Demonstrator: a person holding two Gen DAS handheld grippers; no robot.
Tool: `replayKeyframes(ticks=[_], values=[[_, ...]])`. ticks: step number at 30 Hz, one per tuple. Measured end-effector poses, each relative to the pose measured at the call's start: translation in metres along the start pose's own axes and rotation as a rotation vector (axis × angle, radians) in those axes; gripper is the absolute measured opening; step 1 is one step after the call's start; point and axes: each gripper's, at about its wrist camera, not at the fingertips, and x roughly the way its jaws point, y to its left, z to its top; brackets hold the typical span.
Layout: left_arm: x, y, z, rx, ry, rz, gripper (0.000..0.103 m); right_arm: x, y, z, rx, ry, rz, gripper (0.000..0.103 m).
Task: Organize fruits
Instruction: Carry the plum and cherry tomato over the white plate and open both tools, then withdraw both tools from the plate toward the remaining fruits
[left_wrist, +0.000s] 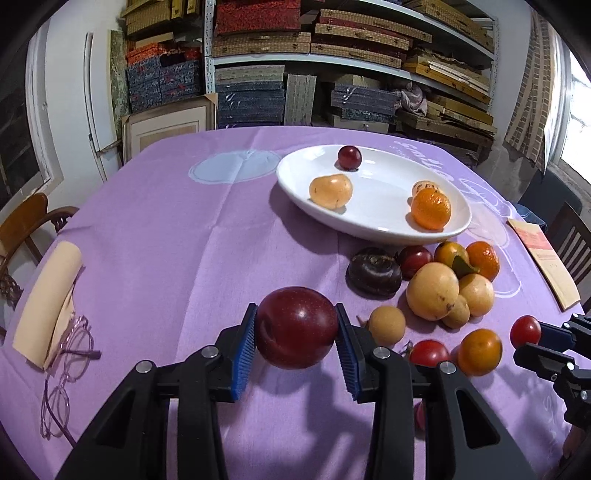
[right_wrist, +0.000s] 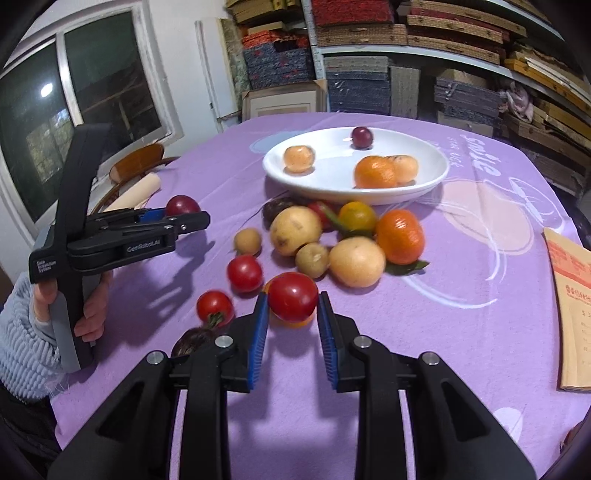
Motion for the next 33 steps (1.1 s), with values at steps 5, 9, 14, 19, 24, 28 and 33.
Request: replayKeyframes(ticks=[5,9,14,19,24,28,33], values=[[0.004,-0.017,0.044,0.036,-0.048,-0.028,0.041,0.001,-0.018,0.048,-0.011,-0.015,-0.089,0.026],[0.028,-0.034,0.073,0.021,-0.019,-0.079,0.041,0.024,-0.040,0.091,-0.005,-0.029,-0.194,0.026],[0.062,-0.054,0.084,0.034,0.035,-0.097,0.041,0.059,-0.074,0.114,0.060,0.008,-0.249,0.026],[0.088,-0.058,0.085,0.038,0.083,-0.097,0.041,0.080,-0.090,0.125,0.087,0.048,-0.248,0.026],[0.091,-0.054,0.087,0.028,0.075,-0.101,0.042,0.083,-0.099,0.126,0.128,-0.003,-0.235,0.058],[0.076,-0.047,0.090,0.015,0.046,-0.102,0.046,0.062,-0.095,0.122,0.133,-0.058,-0.231,0.058],[0.035,-0.020,0.081,-0.023,-0.019,-0.065,0.074,0.006,-0.088,0.099,0.187,-0.198,-0.198,0.097]])
